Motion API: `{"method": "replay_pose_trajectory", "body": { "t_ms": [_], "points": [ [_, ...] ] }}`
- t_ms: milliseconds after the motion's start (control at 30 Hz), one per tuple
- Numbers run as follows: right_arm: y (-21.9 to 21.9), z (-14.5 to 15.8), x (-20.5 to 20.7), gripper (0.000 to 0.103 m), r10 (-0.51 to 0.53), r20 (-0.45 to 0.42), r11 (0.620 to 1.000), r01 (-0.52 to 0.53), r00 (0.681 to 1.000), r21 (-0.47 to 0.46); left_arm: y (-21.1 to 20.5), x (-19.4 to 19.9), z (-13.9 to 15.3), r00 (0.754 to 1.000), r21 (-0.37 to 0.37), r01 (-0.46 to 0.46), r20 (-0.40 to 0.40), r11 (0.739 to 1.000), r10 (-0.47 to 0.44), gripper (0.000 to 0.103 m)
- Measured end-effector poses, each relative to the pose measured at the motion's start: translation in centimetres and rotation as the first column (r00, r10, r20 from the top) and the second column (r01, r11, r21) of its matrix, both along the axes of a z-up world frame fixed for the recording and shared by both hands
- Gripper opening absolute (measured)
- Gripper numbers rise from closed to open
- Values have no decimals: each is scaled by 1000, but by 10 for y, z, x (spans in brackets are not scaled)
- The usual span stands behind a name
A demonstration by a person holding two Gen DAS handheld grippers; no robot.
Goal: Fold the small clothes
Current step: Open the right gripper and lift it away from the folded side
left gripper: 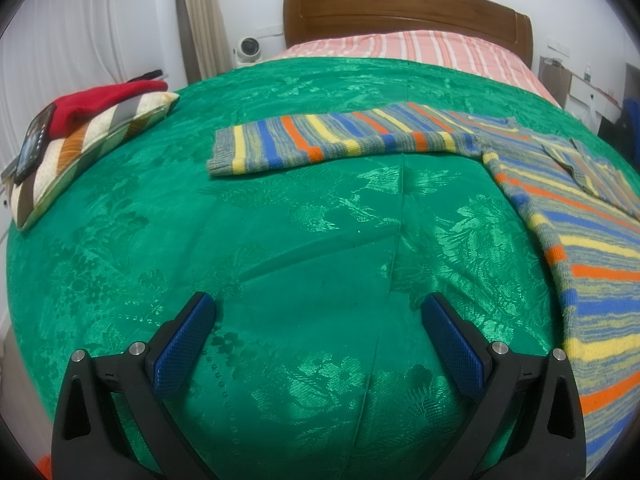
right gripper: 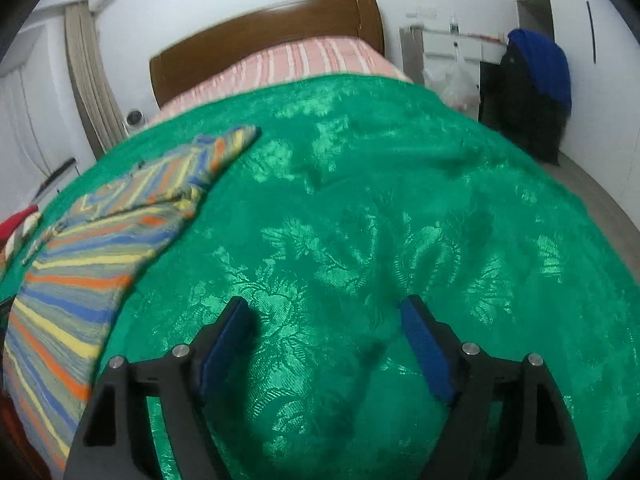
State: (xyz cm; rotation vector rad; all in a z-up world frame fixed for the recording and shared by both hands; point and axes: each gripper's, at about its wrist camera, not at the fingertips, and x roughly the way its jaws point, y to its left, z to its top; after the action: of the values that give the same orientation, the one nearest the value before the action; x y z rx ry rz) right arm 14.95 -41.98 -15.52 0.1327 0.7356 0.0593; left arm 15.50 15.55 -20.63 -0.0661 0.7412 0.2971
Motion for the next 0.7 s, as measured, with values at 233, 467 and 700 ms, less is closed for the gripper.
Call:
{"method": "replay_pose_trajectory", "body": {
  "t_ms": [233,467,700],
  "points": [
    [-1,-5,1,81,10,9,1000,-10,1000,13,1,1,0,1000,1,-1,-1,1000,1,103],
    [-2,-5,-6,81,9,13,1000,-9,1000,3,1,1,0,1000,1,0,0,1000,0,103],
    [-2,-6,-4,81,9,13,1000,-9,1000,2,1,1,0,1000,2,0,0,1000,0,103]
  ]
}}
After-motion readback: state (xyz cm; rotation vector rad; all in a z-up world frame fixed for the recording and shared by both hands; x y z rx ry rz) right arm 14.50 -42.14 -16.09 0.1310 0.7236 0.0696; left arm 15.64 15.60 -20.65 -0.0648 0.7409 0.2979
